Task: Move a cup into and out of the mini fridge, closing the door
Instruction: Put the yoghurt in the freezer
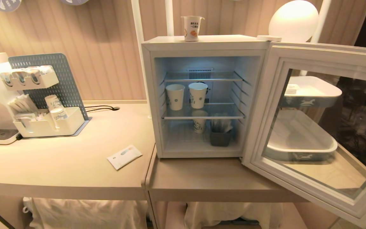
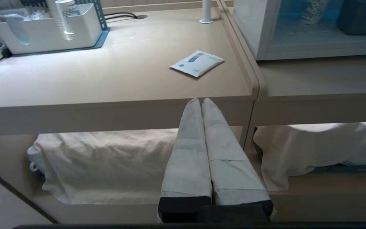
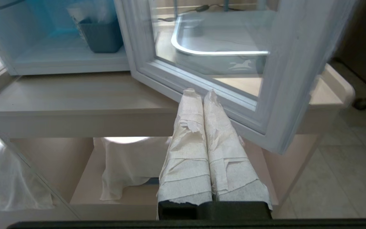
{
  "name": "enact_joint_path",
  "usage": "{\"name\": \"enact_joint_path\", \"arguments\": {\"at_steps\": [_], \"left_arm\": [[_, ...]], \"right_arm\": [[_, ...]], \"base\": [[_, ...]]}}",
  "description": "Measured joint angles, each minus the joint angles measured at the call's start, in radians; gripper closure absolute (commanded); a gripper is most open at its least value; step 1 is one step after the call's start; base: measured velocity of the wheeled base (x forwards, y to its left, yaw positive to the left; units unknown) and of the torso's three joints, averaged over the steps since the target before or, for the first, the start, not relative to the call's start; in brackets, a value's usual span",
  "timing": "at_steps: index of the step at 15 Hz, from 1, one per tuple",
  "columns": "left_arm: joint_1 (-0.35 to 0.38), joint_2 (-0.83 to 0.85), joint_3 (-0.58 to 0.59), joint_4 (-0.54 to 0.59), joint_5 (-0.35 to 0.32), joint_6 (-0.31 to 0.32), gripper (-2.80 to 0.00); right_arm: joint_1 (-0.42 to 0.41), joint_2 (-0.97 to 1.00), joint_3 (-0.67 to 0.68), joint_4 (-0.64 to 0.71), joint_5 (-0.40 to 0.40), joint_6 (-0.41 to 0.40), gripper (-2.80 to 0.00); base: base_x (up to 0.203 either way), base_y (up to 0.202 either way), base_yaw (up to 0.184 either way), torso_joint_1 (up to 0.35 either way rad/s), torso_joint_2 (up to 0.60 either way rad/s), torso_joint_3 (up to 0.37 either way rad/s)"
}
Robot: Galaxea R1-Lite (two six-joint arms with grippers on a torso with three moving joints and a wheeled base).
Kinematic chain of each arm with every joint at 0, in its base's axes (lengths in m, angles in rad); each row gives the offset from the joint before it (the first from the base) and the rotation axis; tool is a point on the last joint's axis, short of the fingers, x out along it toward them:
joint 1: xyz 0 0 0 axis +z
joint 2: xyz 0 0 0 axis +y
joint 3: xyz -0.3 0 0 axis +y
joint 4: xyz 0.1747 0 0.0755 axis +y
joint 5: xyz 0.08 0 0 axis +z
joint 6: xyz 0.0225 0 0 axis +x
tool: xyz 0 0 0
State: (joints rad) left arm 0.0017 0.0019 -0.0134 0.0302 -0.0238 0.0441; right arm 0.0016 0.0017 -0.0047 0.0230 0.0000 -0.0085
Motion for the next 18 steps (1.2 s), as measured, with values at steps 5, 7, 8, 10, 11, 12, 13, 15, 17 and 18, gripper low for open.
{"name": "enact_joint_path", "arguments": {"at_steps": [5, 7, 8, 10, 11, 12, 13, 15, 17, 18], "left_arm": [[0.001, 0.0, 0.0, 0.0, 0.005, -0.003, 0.0], [-0.001, 0.0, 0.0, 0.0, 0.006, -0.003, 0.0], [0.0, 0.0, 0.0, 0.0, 0.006, -0.003, 0.0], [0.0, 0.0, 0.0, 0.0, 0.006, -0.01, 0.0], [-0.002, 0.0, 0.0, 0.001, 0.006, -0.009, 0.0], [0.0, 0.0, 0.0, 0.005, 0.008, -0.008, 0.0], [0.0, 0.0, 0.0, 0.004, 0.008, -0.007, 0.0], [0.0, 0.0, -0.001, 0.005, 0.008, -0.004, 0.0], [0.0, 0.0, -0.002, 0.005, 0.008, -0.005, 0.0], [0.0, 0.0, -0.002, 0.004, 0.009, -0.006, 0.0]], "right_arm": [[0.0, 0.0, 0.0, 0.0, 0.0, 0.0, 0.0], [0.0, 0.0, 0.0, 0.001, 0.0, 0.0, 0.0], [0.0, 0.0, 0.0, 0.0, 0.0, 0.0, 0.0], [0.0, 0.0, 0.0, 0.0, 0.0, 0.0, 0.0], [-0.002, 0.0, 0.0, 0.0, 0.0, 0.0, 0.0], [-0.001, 0.0, 0.0, 0.0, 0.0, 0.0, 0.0], [0.0, 0.0, 0.0, 0.0, 0.0, 0.0, 0.0], [0.0, 0.0, 0.0, -0.001, 0.0, 0.0, 0.0], [0.0, 0.0, 0.0, 0.0, 0.0, 0.0, 0.0], [0.0, 0.0, 0.0, 0.0, 0.0, 0.0, 0.0]], "base": [[0.0, 0.175, -0.001, 0.003, 0.0, 0.001], [0.0, 0.193, -0.002, -0.001, 0.01, 0.002], [0.0, 0.195, -0.004, 0.002, 0.0, -0.004], [0.0, 0.169, -0.004, 0.002, 0.0, 0.005], [0.0, 0.103, -0.002, 0.007, 0.0, 0.011], [0.005, 0.051, 0.004, 0.002, 0.01, 0.002], [0.0, 0.0, 0.0, 0.0, 0.0, 0.0], [0.036, 0.002, -0.002, 0.001, 0.0, -0.001], [0.164, 0.002, 0.002, 0.002, 0.0, 0.001], [0.194, 0.0, -0.001, 0.003, 0.01, 0.006]]}}
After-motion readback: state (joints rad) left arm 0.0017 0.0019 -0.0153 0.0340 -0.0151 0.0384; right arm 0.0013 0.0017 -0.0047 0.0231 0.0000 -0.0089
